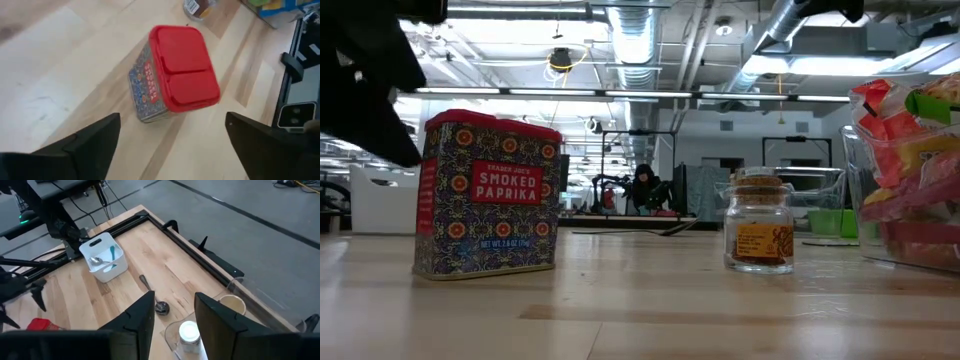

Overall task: Pick & Place Food Item
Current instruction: Put the red seasoning can into the top transparent bin

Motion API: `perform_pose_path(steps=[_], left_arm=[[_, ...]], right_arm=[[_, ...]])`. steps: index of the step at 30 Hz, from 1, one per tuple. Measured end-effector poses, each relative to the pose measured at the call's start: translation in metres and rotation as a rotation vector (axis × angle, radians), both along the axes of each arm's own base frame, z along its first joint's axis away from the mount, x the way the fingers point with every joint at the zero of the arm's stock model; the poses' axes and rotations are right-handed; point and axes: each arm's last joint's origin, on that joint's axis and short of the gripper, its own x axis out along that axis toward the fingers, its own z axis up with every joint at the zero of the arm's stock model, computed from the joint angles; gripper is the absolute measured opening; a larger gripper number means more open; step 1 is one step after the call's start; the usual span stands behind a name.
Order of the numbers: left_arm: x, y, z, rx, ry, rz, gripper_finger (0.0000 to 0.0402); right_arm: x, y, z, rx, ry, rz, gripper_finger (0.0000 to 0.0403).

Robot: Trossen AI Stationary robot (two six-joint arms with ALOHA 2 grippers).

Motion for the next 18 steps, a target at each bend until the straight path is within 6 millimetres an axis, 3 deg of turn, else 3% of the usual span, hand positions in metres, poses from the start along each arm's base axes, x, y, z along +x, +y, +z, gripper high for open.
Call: perform_pose_path(steps=[10,18], left_arm=[[0.012,-0.01,-0.037,-0.075,0.003,0.053,0.0361],[0.017,-0.014,-0.051,-0.065,-0.039,0.1,0.0341]], right_arm=[[0.0,0.0,0.0,0.013,-0.009,0.005,0.0133],[0.001,0.0,0.0,0.014,-0.007,0.004,0.0133]])
